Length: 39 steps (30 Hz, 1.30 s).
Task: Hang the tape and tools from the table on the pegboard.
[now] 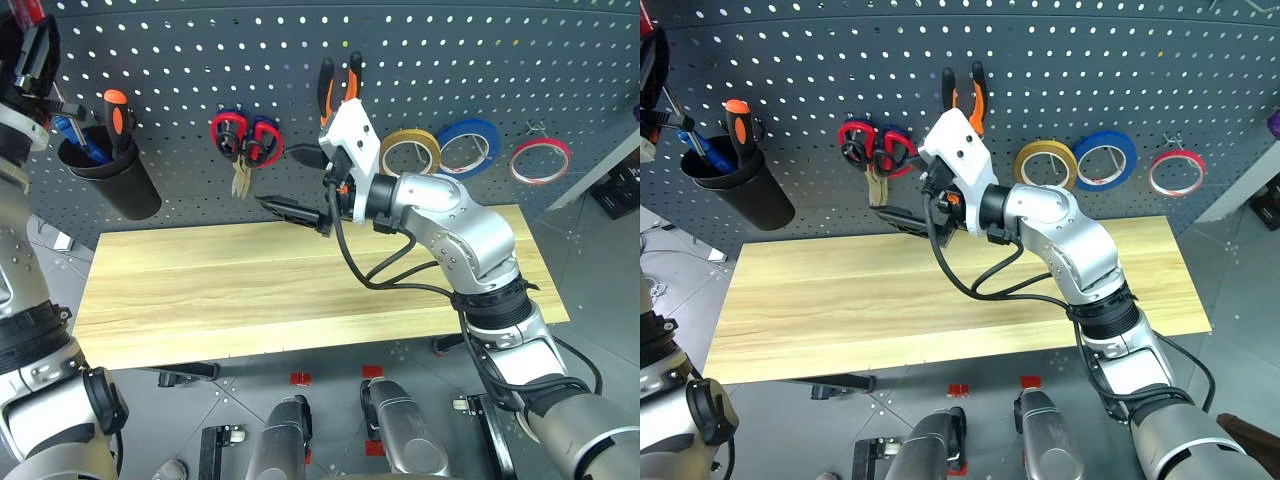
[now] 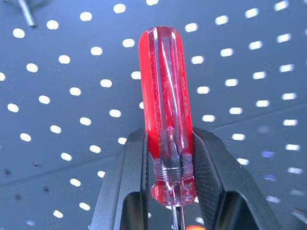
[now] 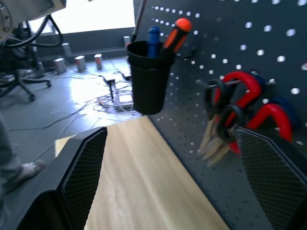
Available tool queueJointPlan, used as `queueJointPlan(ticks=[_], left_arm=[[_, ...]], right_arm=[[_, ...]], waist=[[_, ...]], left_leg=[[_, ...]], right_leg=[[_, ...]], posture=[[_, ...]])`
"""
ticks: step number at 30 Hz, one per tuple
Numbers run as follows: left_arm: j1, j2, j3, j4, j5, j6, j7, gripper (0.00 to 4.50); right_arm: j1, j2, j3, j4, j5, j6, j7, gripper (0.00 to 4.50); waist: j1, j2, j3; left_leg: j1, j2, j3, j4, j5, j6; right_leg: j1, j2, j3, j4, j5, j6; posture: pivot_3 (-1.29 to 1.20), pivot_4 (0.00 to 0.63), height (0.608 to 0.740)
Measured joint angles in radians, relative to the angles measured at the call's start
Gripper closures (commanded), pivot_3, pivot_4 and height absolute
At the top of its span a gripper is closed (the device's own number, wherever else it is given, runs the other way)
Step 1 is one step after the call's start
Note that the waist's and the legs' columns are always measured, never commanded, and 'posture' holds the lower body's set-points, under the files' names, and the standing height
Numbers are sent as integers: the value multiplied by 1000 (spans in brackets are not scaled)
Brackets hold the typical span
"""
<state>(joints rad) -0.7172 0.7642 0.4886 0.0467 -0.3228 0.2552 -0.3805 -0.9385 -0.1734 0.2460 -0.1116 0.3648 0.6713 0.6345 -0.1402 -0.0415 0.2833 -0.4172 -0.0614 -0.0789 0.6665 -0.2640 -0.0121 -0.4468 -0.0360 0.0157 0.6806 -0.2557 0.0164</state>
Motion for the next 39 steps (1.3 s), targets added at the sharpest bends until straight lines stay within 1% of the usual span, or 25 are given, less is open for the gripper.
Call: queueJointPlan(ticks=[5, 9, 12, 14, 15, 20, 21, 26, 29, 32, 35, 39], left_arm=[[-28, -4, -40, 154, 54, -148, -2, 3585], [-20, -17, -45, 185, 69, -223, 15, 3585], [10, -32, -42, 191, 72, -244, 34, 3585], [29, -46, -33, 190, 68, -245, 52, 2840], [40, -46, -28, 189, 67, -245, 63, 2605], [63, -46, -8, 166, 60, -248, 94, 1050], [66, -46, -8, 158, 59, -250, 96, 837], [86, -47, -8, 121, 52, -258, 102, 837], [107, -47, -3, 13, 40, -220, 122, 837], [177, -66, 19, -184, -32, -82, 160, 837], [314, -94, 26, -383, -76, 62, 198, 837], [456, -169, 31, -551, -98, 220, 285, 837]], right_arm=[[-12, 13, -2, -1, 0, 9, -8, 0], [-12, 17, -2, -6, 6, 16, -6, 0], [-12, 16, -6, -17, 11, 17, -4, 0], [-12, 17, -9, -22, 12, 18, -3, 0], [-12, 17, -9, -22, 12, 19, -2, 0], [-11, 17, -10, -22, 12, 20, 2, 0], [-11, 17, -10, -22, 12, 20, 4, 0], [-10, 18, -11, -23, 13, 18, 12, 0], [14, 15, -29, -27, 15, 7, 19, 0], [68, -15, -34, -63, 24, -15, 47, 0], [137, -54, -55, -110, 51, -26, 75, 0], [247, -112, -69, -161, 83, -26, 110, 0]], waist=[[-3, -1, 0], [-6, 0, -1], [-11, 0, -2], [-16, -1, -2], [-19, -1, -2], [-26, -1, -4], [-26, -1, -4], [-27, -1, -9], [-27, -5, -13], [-29, -5, -27], [-31, -5, -45], [-25, -3, -69]], left_leg=[[-1, 1, 2, 0, 0, 0], [-1, 1, 3, 0, 0, 0], [-1, 1, 3, 1, 0, 0], [-1, 1, 3, 1, 0, 0], [-1, 1, 3, 1, 0, 0], [-1, 1, 3, 1, 0, 0], [-1, 1, 3, 1, 0, 0], [-1, 1, 3, 1, 0, 0], [-1, 1, 3, 1, 0, 0], [-1, 1, 3, 0, 0, 0], [0, 1, 4, -1, 0, 0], [1, 2, 3, 0, 0, 0]], right_leg=[[-2, 0, 0, 1, 0, 0], [-3, 0, 0, 1, 1, -1], [-3, 0, 0, 2, 1, -1], [-3, 0, 0, 2, 1, -1], [-3, 0, 0, 2, 1, -1], [-3, 0, 0, 2, 1, -1], [-3, 0, 0, 2, 2, -4], [-3, 0, 0, 2, 3, -4], [-3, 0, 0, 2, 3, -4], [-3, -1, 0, 1, 3, -4], [-3, -1, 0, 1, 3, -4], [-1, 0, 0, 2, 3, -4]], posture=[[-204, 197, 740], [-215, 198, 740], [-215, 198, 740], [-211, 196, 740], [-211, 196, 740], [-204, 196, 740], [-204, 196, 740], [-208, 187, 740], [-208, 173, 740], [-201, 165, 740], [-181, 153, 740], [-160, 138, 740]])
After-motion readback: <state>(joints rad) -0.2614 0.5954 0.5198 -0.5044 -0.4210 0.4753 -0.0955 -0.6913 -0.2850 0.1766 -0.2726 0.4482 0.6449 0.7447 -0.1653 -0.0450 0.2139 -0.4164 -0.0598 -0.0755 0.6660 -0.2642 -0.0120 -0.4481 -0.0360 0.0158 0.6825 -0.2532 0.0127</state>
